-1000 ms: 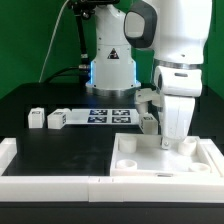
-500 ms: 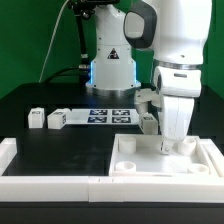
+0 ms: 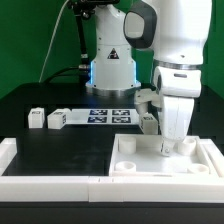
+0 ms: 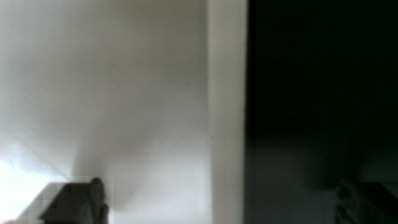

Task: Assemble one leg

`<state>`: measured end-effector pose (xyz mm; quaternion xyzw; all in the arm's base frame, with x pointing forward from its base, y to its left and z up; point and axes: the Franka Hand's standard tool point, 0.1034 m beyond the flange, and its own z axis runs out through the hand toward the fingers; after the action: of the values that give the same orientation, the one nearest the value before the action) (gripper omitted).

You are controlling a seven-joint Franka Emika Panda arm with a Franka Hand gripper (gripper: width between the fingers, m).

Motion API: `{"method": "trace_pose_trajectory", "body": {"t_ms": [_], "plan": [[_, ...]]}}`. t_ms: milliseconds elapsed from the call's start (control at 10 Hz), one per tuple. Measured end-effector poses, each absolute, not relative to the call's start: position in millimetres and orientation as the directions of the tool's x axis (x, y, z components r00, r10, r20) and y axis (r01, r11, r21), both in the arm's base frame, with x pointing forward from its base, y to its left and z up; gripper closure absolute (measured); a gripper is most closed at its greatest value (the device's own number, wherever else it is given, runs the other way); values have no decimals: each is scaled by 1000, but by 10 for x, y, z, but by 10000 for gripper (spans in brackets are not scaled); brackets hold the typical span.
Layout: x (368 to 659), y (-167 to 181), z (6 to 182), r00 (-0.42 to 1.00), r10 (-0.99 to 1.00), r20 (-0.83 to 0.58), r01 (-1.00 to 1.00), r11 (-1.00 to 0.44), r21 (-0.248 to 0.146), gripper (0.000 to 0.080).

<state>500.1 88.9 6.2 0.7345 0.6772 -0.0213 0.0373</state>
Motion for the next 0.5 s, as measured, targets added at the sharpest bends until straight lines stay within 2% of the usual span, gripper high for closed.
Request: {"method": "trace_pose_trajectory", "body": {"t_ms": [100, 200, 500], "plan": [[4999, 890, 67, 82, 993, -82, 996, -80, 26, 150], [4939, 913, 148, 130, 988, -82, 991, -127, 33, 150], [4599, 985, 536, 236, 969, -76, 971, -232, 63, 150]]}}
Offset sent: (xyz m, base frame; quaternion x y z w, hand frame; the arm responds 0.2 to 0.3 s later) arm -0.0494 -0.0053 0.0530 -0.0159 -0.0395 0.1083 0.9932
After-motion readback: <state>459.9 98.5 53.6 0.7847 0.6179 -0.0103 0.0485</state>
